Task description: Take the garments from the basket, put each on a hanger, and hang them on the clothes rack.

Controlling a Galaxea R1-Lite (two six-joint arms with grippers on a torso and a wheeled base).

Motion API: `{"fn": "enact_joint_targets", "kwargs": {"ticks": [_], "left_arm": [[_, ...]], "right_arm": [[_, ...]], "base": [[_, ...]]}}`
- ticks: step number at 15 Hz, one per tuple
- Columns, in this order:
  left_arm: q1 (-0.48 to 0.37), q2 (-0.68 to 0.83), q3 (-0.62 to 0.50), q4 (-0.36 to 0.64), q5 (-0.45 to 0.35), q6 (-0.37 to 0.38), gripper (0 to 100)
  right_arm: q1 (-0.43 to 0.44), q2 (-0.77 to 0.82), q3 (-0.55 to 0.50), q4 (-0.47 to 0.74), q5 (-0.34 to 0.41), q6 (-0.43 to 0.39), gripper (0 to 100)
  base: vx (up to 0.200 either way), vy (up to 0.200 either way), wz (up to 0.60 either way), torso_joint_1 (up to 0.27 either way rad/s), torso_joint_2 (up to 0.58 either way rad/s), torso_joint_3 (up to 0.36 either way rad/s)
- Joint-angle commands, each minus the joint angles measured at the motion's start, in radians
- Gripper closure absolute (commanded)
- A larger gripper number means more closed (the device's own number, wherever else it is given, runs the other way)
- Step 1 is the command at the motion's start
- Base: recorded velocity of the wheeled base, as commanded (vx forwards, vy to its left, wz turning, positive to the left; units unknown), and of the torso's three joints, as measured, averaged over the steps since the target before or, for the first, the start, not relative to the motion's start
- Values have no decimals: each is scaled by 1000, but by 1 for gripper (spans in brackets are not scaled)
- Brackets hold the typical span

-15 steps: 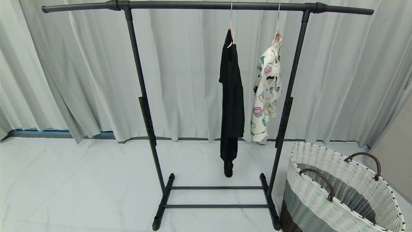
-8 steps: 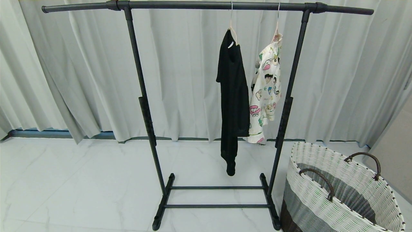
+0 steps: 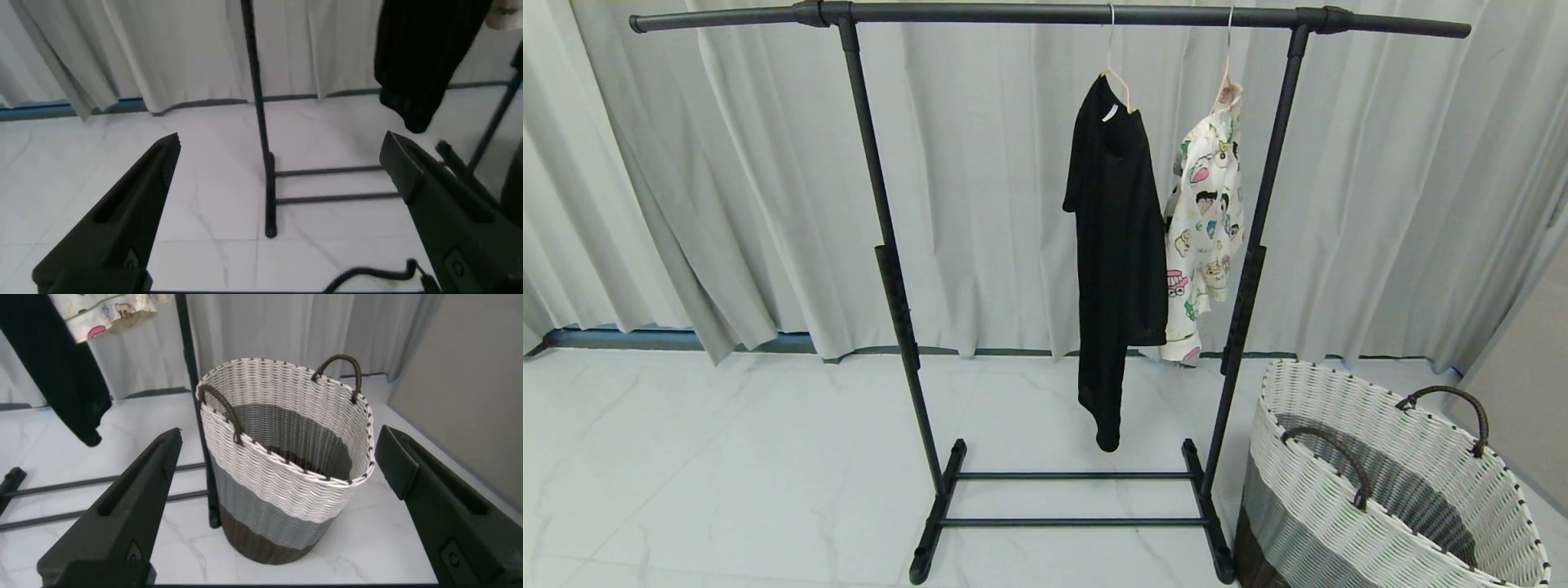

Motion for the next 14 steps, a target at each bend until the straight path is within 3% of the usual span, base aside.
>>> {"fn": "enact_joint_targets", "kwargs": {"ticks": [1,3,5,7,9,11,12,14], "left_arm": [[-8,46,-3,13,-58,4,0],[11,-21,-5,16,-27,7,0],[11,-13,0,-35,131,19,0],[6,-6,0,-22,91,9,0],[0,-4,-6,20,-73,-14,0],[3,-15,-6,24,-44,-16,0],[5,-16,0,5,27,-17,0],[5,-15,0,-4,63,-56,0]], "right_arm": [[0,-1,0,0,0,-1,0],[1,-1,0,0,-2,3,0],[1,-1,0,0,-2,3,0],[1,-1,0,0,-2,3,0],[0,-1,0,0,-2,3,0],[1,-1,0,0,-2,3,0],[1,-1,0,0,-2,3,0],[1,-1,0,0,-2,3,0]], "base": [[0,0,0,0,0,0],[0,0,0,0,0,0],[0,0,0,0,0,0],[0,0,0,0,0,0],[0,0,0,0,0,0],[0,0,0,0,0,0],[0,0,0,0,0,0],[0,0,0,0,0,0]]}}
